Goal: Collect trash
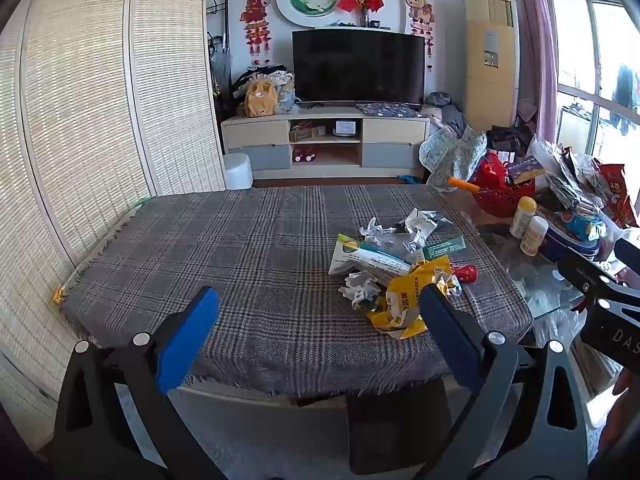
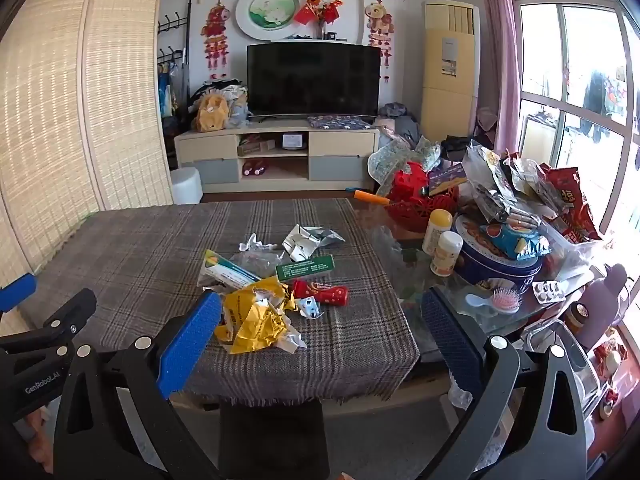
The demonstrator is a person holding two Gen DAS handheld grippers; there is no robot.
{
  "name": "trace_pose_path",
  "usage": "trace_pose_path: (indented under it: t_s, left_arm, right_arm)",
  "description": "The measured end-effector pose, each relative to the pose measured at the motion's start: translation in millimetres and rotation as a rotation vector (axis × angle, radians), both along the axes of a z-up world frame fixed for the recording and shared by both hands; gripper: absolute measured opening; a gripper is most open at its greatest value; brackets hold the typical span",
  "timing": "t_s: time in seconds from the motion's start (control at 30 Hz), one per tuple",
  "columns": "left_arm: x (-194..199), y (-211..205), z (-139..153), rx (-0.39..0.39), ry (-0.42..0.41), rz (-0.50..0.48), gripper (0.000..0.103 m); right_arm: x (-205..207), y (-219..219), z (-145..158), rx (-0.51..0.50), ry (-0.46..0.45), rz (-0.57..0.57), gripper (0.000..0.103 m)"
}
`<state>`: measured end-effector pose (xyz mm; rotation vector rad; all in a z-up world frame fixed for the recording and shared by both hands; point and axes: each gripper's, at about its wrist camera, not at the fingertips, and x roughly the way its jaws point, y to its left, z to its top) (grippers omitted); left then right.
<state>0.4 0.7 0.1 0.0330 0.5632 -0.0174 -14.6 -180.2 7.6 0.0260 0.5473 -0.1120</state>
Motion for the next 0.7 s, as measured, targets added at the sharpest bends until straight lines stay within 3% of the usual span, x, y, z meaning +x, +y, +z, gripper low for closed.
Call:
trace_pose_path:
  t_s: [0.03,0.7]
  left_arm:
    - [-1.0,-2.5,0.1,0.034,-0.014,0.003,0.095]
    - [-0.5,-2.2,2.5,0.0,-0.006,0.005,0.095]
  right_arm:
    - [0.9,-0.6,-0.4,0.004,0.012,-0.002,0.1]
    - [2.9,2.1,-4.2,-0.013,0.006,-0.002,0.1]
